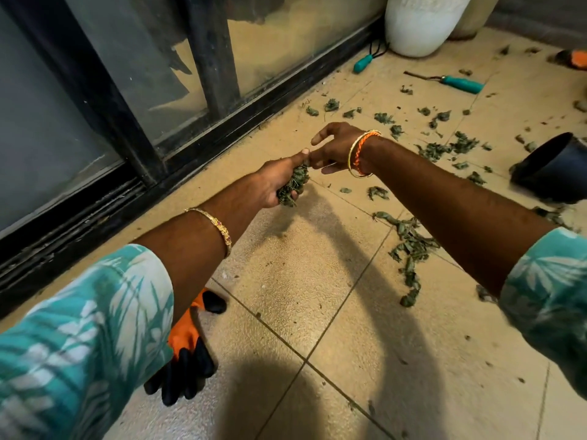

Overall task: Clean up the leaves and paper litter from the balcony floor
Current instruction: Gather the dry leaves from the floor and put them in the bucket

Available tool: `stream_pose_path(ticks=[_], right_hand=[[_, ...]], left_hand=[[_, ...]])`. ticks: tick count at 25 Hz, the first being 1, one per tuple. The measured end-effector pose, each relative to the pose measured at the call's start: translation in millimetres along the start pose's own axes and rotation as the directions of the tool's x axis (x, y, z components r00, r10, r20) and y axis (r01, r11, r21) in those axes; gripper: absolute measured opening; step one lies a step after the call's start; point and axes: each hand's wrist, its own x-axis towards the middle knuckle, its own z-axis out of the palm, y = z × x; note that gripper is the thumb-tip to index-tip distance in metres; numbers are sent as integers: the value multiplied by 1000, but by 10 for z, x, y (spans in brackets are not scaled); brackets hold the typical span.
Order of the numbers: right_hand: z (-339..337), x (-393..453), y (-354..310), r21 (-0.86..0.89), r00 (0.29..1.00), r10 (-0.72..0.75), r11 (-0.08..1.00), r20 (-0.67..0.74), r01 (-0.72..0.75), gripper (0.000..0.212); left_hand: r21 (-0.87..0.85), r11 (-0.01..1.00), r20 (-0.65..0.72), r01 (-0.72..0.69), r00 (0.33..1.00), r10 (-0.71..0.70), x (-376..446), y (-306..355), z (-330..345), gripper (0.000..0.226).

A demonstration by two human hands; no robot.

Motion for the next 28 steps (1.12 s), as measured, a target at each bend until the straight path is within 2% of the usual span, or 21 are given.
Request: stream_pose_path(ticks=[1, 3, 4, 5, 7, 9, 11, 13, 15, 18, 20, 23, 25, 26, 28], right_hand=[[-68, 39, 85, -3, 1000, 15, 1000, -23, -15, 21], [-175, 113, 310, -27, 995, 24, 999, -94, -26, 6], [-215, 165, 449, -118, 991, 8, 993, -136, -25, 4], [-253, 234, 611, -257, 986, -12, 966, -165, -31, 14], [-267, 357, 917, -536, 990, -35, 843, -135, -44, 33], [-180, 479, 1166, -669, 997, -47, 743, -62, -7, 47], [-34, 575, 1363, -747, 991, -137, 659, -8, 85, 53], [114, 608, 1510, -801, 953, -300, 579, -37, 151, 45], [205, 561, 1586, -824, 894, -429, 548, -125, 147, 34], [219, 528, 1585, -829, 851, -503, 534, -153, 167, 29], [151, 482, 1488, -708, 864, -452, 684, -223, 175, 25], [10, 271, 1327, -261, 918, -244, 951, -314, 163, 17], [-40, 78, 1243, 139, 951, -113, 978, -289, 158, 21], [-58, 10, 1220, 256, 960, -69, 956, -273, 142, 26], [-82, -62, 1199, 304, 956, -20, 946, -292, 113, 29]], left_hand=[[15, 1000, -9, 10, 1000, -10, 22, -1, 39, 26], [61, 997, -36, 43, 999, -40, 110, -23, 92, 24], [83, 995, -51, 58, 997, -54, 164, -48, 97, 24], [101, 992, -64, 69, 996, -63, 209, -80, 103, 25], [128, 989, -100, 80, 993, -67, 308, -156, 114, 23], [169, 982, -146, 84, 987, -60, 401, -238, 123, 19], [194, 975, -169, 105, 983, -73, 486, -308, 116, 15], [173, 974, -138, 146, 983, -123, 580, -378, 91, 17], [133, 976, -100, 174, 982, -162, 623, -424, 86, 22], [130, 979, -114, 159, 983, -145, 609, -451, 130, 29], [114, 986, -141, 124, 984, -108, 542, -458, 205, 31], [111, 989, -114, 95, 990, -82, 388, -518, 397, 31], [129, 990, -113, 64, 992, -50, 293, -554, 542, 26], [126, 991, -116, 47, 993, -33, 263, -557, 606, 24], [109, 994, -99, 25, 995, -14, 243, -541, 705, 26]])
